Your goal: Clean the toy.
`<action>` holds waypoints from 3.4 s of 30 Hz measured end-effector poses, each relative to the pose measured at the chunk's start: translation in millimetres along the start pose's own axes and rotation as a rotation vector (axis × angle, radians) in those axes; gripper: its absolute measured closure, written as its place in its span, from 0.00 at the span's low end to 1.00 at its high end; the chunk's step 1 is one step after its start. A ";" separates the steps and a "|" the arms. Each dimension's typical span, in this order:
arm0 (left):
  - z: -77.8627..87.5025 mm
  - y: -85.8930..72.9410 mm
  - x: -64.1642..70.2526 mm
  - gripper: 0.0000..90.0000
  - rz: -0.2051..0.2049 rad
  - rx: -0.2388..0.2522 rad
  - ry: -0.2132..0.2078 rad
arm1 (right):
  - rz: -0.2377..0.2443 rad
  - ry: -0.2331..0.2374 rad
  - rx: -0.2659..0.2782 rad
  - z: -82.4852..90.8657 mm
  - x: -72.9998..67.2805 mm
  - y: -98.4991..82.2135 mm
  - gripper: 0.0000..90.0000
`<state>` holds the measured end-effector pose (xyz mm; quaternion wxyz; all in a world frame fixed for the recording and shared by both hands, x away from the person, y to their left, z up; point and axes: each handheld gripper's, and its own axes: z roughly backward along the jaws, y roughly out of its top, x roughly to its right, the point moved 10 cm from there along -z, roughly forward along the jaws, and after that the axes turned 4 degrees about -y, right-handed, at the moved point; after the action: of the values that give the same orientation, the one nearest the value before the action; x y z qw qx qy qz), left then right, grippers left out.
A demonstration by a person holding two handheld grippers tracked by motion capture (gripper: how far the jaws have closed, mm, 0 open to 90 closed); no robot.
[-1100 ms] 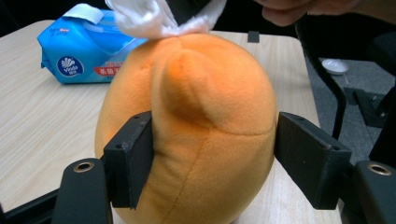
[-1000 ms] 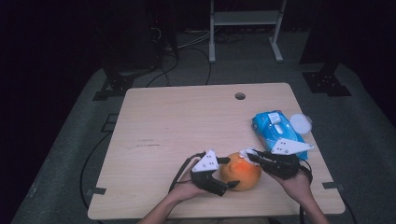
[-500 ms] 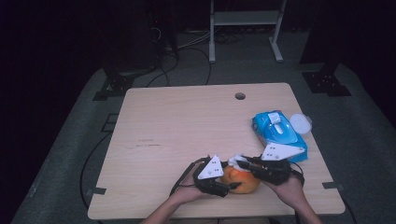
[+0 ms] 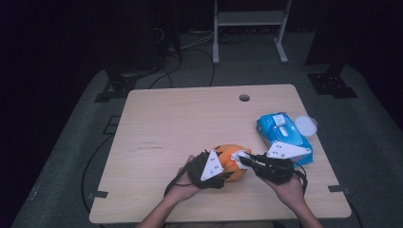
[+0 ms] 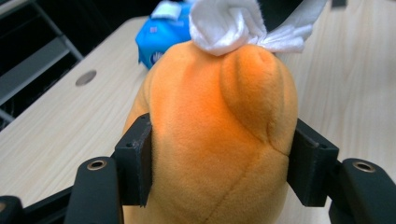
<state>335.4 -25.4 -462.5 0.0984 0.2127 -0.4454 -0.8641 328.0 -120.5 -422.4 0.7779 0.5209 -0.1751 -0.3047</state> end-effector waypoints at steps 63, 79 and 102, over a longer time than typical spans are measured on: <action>-32.6 2.0 31.1 0.33 0.074 -0.063 -0.270 | -0.048 -0.016 -0.155 56.4 62.1 -95.3 0.87; -14.6 9.2 15.6 0.53 0.187 0.028 -0.219 | -0.056 -0.023 -0.253 46.1 70.9 -123.6 0.62; -28.3 -4.6 3.0 0.14 0.216 -0.066 -0.176 | -0.028 -0.017 -0.139 51.0 63.2 -98.6 0.51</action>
<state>345.7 -44.4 -481.7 0.1582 0.0837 -0.4440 -0.8780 316.7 -224.8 -495.5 0.8063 0.4654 -0.1530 -0.3314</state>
